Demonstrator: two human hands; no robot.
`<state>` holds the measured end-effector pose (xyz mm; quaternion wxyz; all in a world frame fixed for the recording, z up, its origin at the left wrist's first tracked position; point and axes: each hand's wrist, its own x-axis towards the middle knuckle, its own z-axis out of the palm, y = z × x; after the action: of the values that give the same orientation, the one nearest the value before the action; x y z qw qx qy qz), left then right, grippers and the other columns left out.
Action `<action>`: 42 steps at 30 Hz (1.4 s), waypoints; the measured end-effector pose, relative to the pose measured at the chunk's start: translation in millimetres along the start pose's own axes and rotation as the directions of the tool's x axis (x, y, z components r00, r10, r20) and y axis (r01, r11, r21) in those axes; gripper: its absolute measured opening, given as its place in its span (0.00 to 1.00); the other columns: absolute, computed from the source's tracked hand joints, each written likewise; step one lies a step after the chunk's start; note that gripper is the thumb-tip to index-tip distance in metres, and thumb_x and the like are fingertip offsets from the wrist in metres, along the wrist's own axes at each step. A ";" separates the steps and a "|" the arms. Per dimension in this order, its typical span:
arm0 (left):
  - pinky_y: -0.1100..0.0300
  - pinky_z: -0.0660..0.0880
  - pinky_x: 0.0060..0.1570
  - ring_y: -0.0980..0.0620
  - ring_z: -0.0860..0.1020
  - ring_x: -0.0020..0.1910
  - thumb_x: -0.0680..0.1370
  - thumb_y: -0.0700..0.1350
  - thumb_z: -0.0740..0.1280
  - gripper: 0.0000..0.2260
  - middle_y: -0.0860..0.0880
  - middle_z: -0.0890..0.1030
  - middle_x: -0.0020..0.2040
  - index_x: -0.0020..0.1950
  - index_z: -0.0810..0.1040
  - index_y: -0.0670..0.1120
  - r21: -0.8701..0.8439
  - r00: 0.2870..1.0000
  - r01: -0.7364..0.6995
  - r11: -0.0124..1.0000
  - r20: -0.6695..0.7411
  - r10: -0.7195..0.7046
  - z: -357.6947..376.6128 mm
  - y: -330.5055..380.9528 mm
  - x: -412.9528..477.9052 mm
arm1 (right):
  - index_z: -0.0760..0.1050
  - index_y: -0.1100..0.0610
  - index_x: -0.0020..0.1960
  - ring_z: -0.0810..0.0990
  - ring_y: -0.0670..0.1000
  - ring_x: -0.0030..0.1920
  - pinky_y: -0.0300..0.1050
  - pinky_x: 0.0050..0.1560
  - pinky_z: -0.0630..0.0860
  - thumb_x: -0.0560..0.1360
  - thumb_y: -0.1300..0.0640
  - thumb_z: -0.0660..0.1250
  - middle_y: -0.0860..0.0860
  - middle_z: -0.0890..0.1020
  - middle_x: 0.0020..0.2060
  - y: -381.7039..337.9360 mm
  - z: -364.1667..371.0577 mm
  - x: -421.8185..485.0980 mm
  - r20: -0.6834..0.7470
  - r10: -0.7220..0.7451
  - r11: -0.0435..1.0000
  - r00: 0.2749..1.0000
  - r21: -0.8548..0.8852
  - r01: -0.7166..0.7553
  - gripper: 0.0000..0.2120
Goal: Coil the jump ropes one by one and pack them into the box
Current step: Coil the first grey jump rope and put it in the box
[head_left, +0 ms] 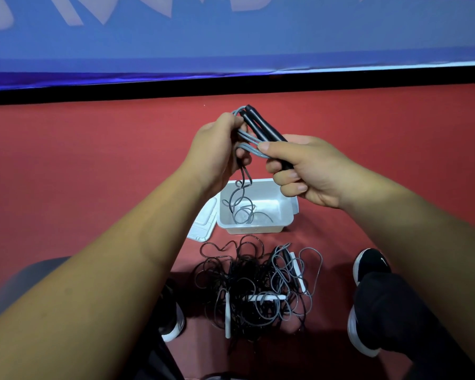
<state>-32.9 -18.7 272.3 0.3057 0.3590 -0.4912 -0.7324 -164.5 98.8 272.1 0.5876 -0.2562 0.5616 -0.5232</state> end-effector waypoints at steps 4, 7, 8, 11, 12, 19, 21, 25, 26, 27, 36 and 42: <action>0.57 0.61 0.32 0.51 0.60 0.26 0.83 0.44 0.62 0.12 0.49 0.68 0.30 0.39 0.71 0.46 0.109 1.000 -0.012 0.994 0.004 0.012 -1.1 0.0 -0.3 | 0.74 0.53 0.52 0.58 0.46 0.29 0.37 0.23 0.52 0.83 0.49 0.70 0.49 0.70 0.34 -0.1 1.0 -0.3 -0.019 0.009 1.000 1.000 0.002 -0.009 0.09; 0.58 0.62 0.33 0.51 0.64 0.26 0.85 0.54 0.66 0.16 0.47 0.74 0.31 0.45 0.77 0.43 0.295 0.996 -0.050 0.954 0.090 0.025 -8.3 2.4 1.2 | 0.72 0.53 0.55 0.58 0.45 0.28 0.36 0.23 0.53 0.84 0.47 0.69 0.49 0.70 0.33 -0.2 -2.8 2.7 -0.092 -0.007 0.999 0.996 0.041 0.011 0.11; 0.57 0.64 0.33 0.51 0.66 0.27 0.84 0.56 0.65 0.17 0.43 0.78 0.34 0.51 0.79 0.42 0.352 0.991 -0.051 0.935 0.131 0.005 -11.4 3.4 1.1 | 0.72 0.54 0.57 0.59 0.45 0.28 0.36 0.23 0.53 0.83 0.47 0.69 0.49 0.70 0.32 -0.8 -4.7 4.0 -0.121 -0.011 0.998 0.993 0.058 0.018 0.12; 0.57 0.66 0.34 0.50 0.69 0.32 0.86 0.55 0.64 0.20 0.42 0.82 0.39 0.57 0.80 0.37 0.523 0.954 -0.139 0.841 0.300 -0.029 -20.2 4.5 0.5 | 0.73 0.55 0.58 0.58 0.45 0.27 0.37 0.24 0.53 0.83 0.47 0.69 0.49 0.70 0.32 -4.0 -10.8 6.7 -0.180 -0.019 0.996 0.983 0.082 0.034 0.13; 0.56 0.65 0.35 0.49 0.69 0.34 0.86 0.54 0.64 0.18 0.43 0.82 0.39 0.56 0.81 0.38 0.563 0.935 -0.177 0.807 0.352 -0.040 -22.8 5.0 0.1 | 0.73 0.56 0.57 0.58 0.45 0.27 0.37 0.23 0.53 0.83 0.47 0.69 0.49 0.70 0.32 -5.4 -12.4 6.9 -0.194 -0.015 0.996 0.981 0.088 0.032 0.13; 0.53 0.65 0.38 0.45 0.68 0.38 0.84 0.49 0.68 0.09 0.45 0.80 0.38 0.52 0.83 0.44 0.647 0.832 -0.237 0.725 0.520 -0.192 -31.6 12.2 -0.7 | 0.74 0.56 0.51 0.58 0.45 0.26 0.37 0.22 0.53 0.81 0.48 0.70 0.49 0.69 0.31 -9.3 -18.8 6.4 -0.212 0.012 0.996 0.977 0.088 0.006 0.11; 0.51 0.66 0.40 0.45 0.69 0.37 0.84 0.48 0.68 0.07 0.46 0.81 0.39 0.51 0.83 0.47 0.679 0.804 -0.249 0.691 0.542 -0.243 -33.1 12.8 -1.3 | 0.74 0.56 0.51 0.58 0.45 0.26 0.37 0.22 0.53 0.81 0.49 0.70 0.49 0.69 0.31 -7.9 -18.0 6.0 -0.228 0.019 0.997 0.974 0.082 0.000 0.11; 0.55 0.74 0.41 0.48 0.78 0.37 0.85 0.47 0.67 0.07 0.46 0.84 0.40 0.53 0.82 0.46 0.761 0.807 -0.197 0.619 0.484 -0.338 -34.9 6.1 -2.1 | 0.74 0.57 0.53 0.59 0.45 0.26 0.38 0.22 0.53 0.81 0.50 0.70 0.49 0.70 0.31 -4.3 -14.7 5.1 -0.223 0.037 0.998 0.974 0.061 -0.024 0.12; 0.56 0.77 0.41 0.49 0.80 0.38 0.85 0.46 0.66 0.08 0.47 0.84 0.41 0.54 0.82 0.44 0.784 0.813 -0.185 0.593 0.461 -0.355 -34.5 2.9 -2.8 | 0.73 0.57 0.54 0.60 0.45 0.26 0.38 0.22 0.53 0.81 0.50 0.71 0.49 0.71 0.31 -3.9 -14.0 4.3 -0.208 0.047 0.998 0.977 0.042 -0.039 0.12; 0.54 0.79 0.42 0.49 0.82 0.39 0.86 0.46 0.65 0.08 0.47 0.85 0.42 0.55 0.82 0.43 0.810 0.816 -0.193 0.554 0.446 -0.368 -34.4 -0.6 -3.2 | 0.73 0.57 0.54 0.60 0.45 0.27 0.38 0.22 0.53 0.81 0.51 0.71 0.49 0.72 0.31 -3.9 -13.5 2.9 -0.182 0.061 0.998 0.981 0.020 -0.058 0.11; 0.72 0.73 0.37 0.65 0.80 0.35 0.86 0.39 0.63 0.10 0.56 0.83 0.40 0.48 0.80 0.47 0.832 0.865 -0.289 0.474 0.439 -0.243 -31.5 -12.3 -6.1 | 0.76 0.59 0.40 0.59 0.43 0.25 0.37 0.22 0.49 0.84 0.61 0.65 0.51 0.74 0.33 -10.2 -8.2 -18.5 0.208 0.292 0.941 0.934 -0.237 -0.241 0.13; 0.56 0.77 0.46 0.51 0.81 0.43 0.80 0.32 0.68 0.05 0.45 0.84 0.46 0.53 0.81 0.40 0.715 0.812 -0.360 0.599 0.556 -0.176 -44.0 -4.5 -0.6 | 0.72 0.63 0.44 0.61 0.42 0.22 0.35 0.20 0.49 0.84 0.65 0.60 0.55 0.78 0.32 -7.6 -11.4 -28.9 0.355 0.445 0.880 0.822 -0.344 -0.328 0.10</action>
<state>3.4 -38.8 256.8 -0.0102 0.1904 -0.8507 -0.4899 -172.4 125.7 287.4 0.7495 -0.3203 0.5261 -0.2428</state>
